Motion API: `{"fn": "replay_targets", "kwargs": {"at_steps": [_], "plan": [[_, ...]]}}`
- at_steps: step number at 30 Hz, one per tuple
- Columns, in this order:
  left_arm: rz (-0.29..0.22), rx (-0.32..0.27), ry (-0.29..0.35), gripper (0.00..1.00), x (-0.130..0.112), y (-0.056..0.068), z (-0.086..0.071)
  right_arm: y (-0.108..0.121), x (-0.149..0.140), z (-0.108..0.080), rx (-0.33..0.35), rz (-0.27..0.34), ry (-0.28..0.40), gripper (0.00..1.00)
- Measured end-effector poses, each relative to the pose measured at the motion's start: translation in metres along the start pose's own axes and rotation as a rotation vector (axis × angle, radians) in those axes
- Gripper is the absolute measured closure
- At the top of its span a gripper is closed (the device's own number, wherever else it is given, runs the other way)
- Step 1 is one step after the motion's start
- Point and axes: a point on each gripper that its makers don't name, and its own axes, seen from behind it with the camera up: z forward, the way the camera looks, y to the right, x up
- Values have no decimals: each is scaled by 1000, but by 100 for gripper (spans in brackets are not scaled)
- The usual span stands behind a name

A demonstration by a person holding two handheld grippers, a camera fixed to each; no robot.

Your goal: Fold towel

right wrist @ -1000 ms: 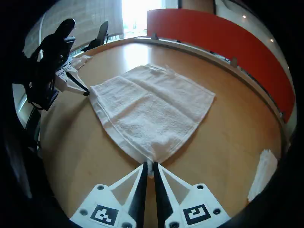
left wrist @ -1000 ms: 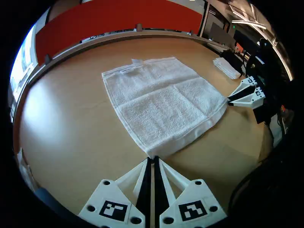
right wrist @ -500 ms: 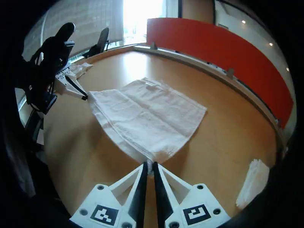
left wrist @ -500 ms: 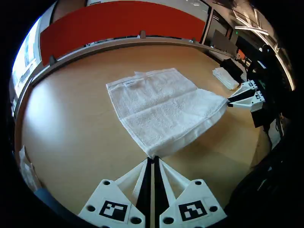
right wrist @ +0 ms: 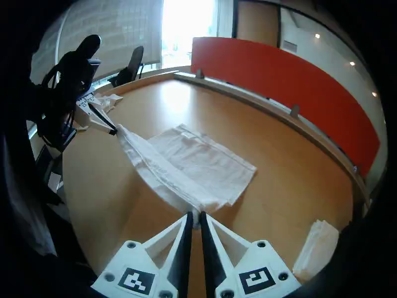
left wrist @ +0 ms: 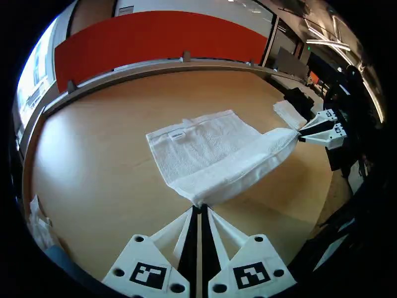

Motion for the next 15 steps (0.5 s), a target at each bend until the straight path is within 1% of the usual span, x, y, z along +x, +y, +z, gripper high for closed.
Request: {"fn": "replay_targets", "kwargs": {"at_steps": [8, 15], "plan": [[7, -6, 12, 95, 9, 4, -12, 1, 12, -11, -6, 21, 22, 88], [18, -12, 19, 95, 17, 6, -21, 1, 21, -22, -19, 5, 29, 88]]}}
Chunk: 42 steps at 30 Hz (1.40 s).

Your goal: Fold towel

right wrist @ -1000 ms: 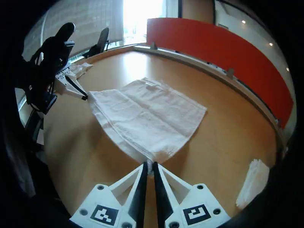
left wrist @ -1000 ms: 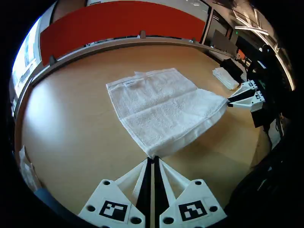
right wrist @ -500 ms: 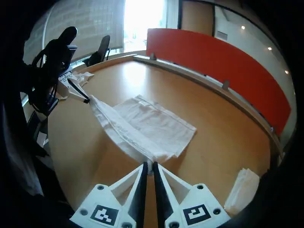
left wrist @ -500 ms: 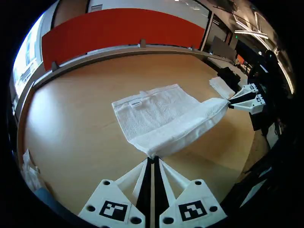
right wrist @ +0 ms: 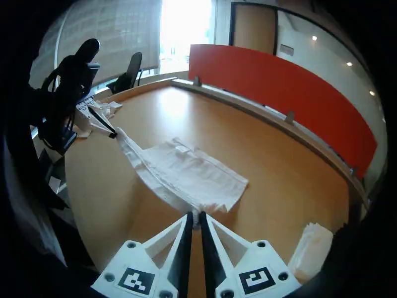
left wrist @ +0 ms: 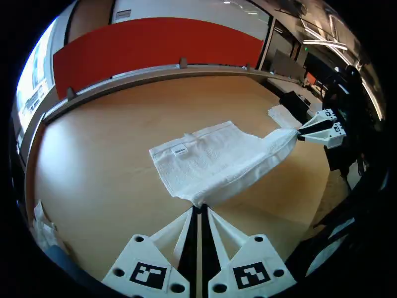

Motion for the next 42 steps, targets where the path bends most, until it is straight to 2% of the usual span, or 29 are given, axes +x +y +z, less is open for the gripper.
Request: {"fn": "replay_targets", "kwargs": {"at_steps": [17, 23, 35, 42], "plan": [[13, -19, 12, 95, 12, 3, -18, -6, 15, -18, 5, -21, 2, 88], [16, -24, 15, 95, 14, 3, -23, -8, 19, -22, 10, -11, 9, 88], [15, -23, 15, 95, 14, 4, -20, -8, 17, -21, 12, -15, -1, 88], [6, -16, 12, 95, 14, 2, -14, -2, 17, -17, 9, -21, -14, 88]]}}
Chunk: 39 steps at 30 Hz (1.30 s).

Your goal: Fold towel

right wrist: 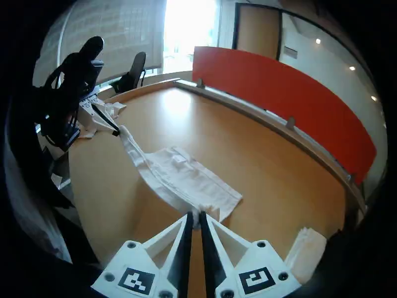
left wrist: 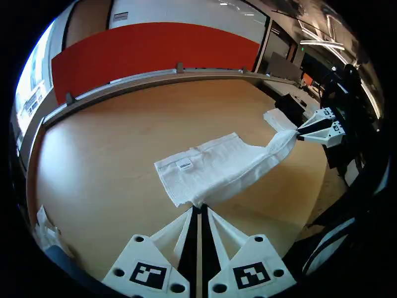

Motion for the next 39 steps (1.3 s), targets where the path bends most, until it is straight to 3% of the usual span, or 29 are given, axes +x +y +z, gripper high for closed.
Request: {"fn": "replay_targets", "kwargs": {"at_steps": [20, 39], "plan": [[-57, 41, 0, 95, 11, -19, 44, 31, -14, 45, 1, -1, -77, 88], [-63, 53, -35, 95, 6, -34, 79, 50, -26, 76, 3, 19, -117, 88]]}}
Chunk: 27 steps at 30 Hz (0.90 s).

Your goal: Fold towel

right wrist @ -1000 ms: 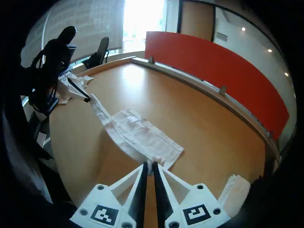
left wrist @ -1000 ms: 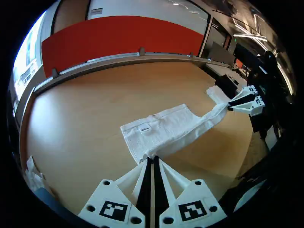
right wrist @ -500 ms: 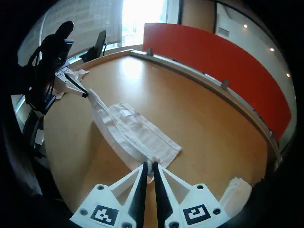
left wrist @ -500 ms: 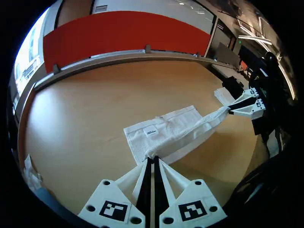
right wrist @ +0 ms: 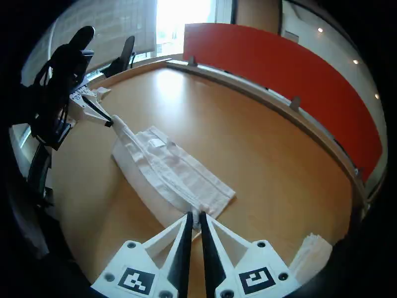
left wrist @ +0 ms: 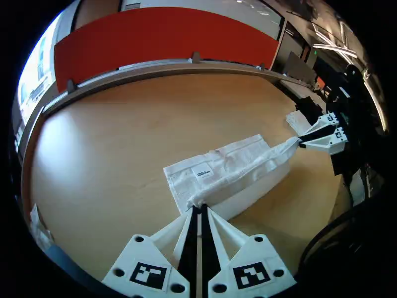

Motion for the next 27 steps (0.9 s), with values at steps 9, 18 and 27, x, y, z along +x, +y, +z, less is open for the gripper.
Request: {"fn": "replay_targets", "kwargs": {"at_steps": [9, 18, 27], "plan": [[-12, 11, -10, 95, -2, -7, 18, 8, -2, 16, -4, 13, -15, 88], [-19, 38, -32, 95, -5, -19, 42, 14, -7, 37, -6, 38, -31, 88], [-34, 50, -61, 94, -9, -26, 61, 24, -14, 53, -25, 60, -51, 85]]}}
